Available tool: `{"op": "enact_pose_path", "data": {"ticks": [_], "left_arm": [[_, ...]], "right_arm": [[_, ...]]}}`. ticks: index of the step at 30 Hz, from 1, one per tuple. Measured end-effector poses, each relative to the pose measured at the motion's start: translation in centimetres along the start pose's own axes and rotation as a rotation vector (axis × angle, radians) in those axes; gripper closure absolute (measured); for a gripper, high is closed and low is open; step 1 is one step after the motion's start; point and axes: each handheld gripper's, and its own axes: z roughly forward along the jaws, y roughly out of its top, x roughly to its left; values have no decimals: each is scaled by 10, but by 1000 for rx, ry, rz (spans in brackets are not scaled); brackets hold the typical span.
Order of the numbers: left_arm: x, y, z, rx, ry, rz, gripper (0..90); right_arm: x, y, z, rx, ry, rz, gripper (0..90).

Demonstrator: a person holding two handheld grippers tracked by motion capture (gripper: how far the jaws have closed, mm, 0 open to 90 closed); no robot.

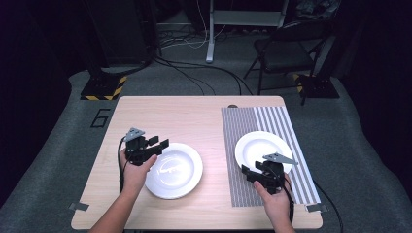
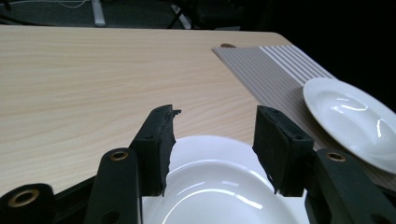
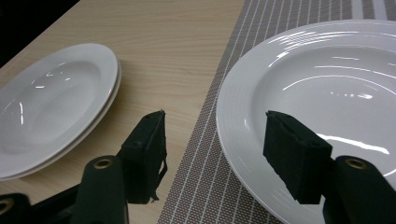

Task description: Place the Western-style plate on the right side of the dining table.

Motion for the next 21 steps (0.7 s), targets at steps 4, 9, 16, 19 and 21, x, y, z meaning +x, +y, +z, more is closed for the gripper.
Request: {"op": "enact_pose_path", "data": {"ticks": [4,9,16,19,21], "left_arm": [[14,-13,-8,21,34,-2,454],[32,-25,-13,24,59,-33,439],[50,-35,-22,19,94,-58,444],[58,-39,-25,18,138,-54,444],[65,-42,-25,26,155,-62,439]], "right_arm": [[3,-5,11,3,16,-50,375],[6,-14,25,30,34,-94,370],[8,-19,34,63,40,-119,376],[16,-22,36,50,51,-171,375],[22,-23,38,57,72,-199,368]]}}
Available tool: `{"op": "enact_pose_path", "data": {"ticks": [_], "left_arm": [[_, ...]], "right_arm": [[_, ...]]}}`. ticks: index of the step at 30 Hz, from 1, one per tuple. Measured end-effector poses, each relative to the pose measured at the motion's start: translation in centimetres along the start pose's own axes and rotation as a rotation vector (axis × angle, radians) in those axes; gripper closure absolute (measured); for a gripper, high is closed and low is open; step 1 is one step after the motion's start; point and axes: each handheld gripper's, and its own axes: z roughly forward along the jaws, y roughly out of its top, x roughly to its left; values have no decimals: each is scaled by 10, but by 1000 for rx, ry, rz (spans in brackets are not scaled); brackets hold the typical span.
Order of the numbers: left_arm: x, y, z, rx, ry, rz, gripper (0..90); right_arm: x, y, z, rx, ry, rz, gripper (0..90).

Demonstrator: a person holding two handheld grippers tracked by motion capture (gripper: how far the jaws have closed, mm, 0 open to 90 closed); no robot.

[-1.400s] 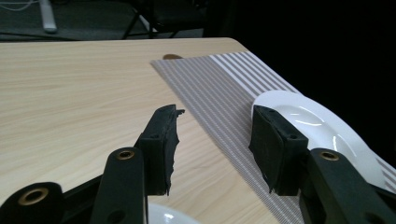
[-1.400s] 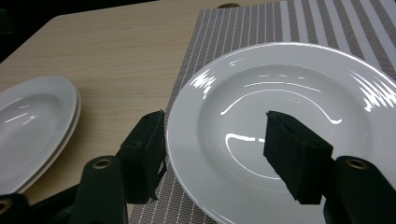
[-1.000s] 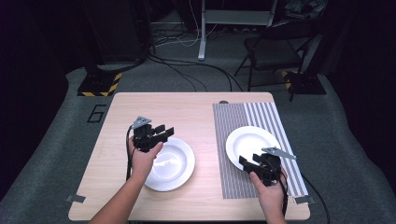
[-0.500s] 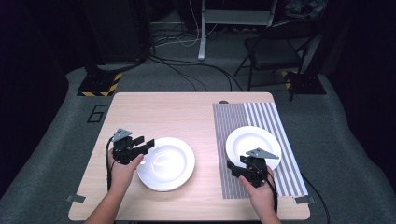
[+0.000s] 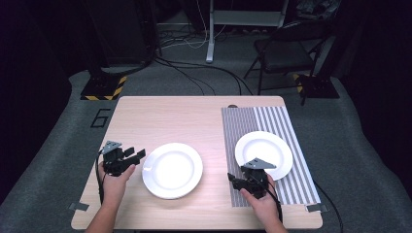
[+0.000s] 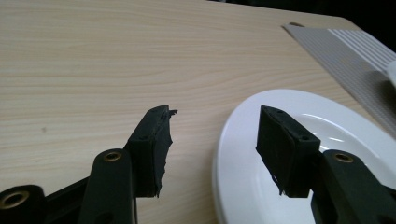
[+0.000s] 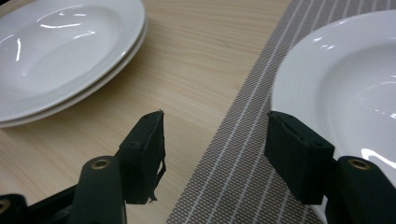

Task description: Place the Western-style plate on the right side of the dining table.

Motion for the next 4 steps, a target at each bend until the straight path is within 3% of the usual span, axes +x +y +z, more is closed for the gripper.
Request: {"op": "enact_pose_path", "data": {"ticks": [4], "left_arm": [[12,-6,5,36,21,2,413]], "right_arm": [[11,-2,8,13,59,-61,342]]}}
